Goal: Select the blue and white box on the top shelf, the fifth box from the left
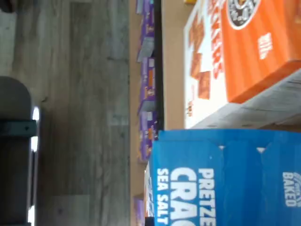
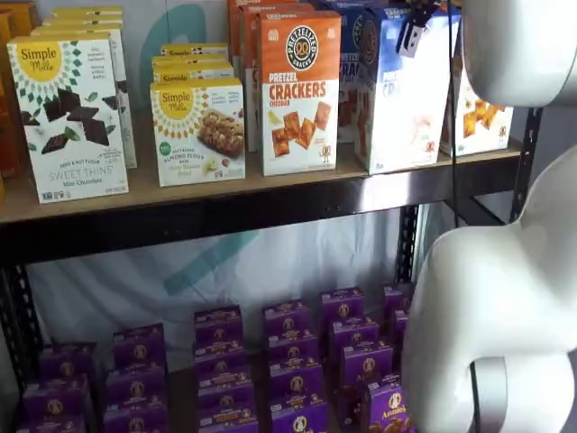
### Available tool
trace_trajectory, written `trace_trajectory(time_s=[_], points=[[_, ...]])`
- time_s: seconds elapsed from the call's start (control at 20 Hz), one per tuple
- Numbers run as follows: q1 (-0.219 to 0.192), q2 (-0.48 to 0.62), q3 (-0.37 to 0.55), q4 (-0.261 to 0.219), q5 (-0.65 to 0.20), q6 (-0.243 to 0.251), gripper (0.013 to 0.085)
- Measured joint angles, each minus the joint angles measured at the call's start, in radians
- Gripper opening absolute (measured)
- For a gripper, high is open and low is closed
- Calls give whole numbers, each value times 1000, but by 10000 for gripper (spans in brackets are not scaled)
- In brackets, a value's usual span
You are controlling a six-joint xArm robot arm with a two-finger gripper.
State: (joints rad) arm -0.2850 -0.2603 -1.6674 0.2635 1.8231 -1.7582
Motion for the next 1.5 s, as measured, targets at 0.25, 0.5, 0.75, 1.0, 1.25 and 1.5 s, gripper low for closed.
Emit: trace_trajectory(time_s=[0.25,0.5,0.75,1.0,1.25,1.5], points=[[7,-24,-3,-24,57,4,570],[-5,-95,63,-22,61,-5,570],[-18,-162,135,-29,65,-21,570],[-39,-218,200,-29,67,-43,570],[-49,-255,247,-34,66,-57,570],[-66,-281,281,-26,68,-71,570]])
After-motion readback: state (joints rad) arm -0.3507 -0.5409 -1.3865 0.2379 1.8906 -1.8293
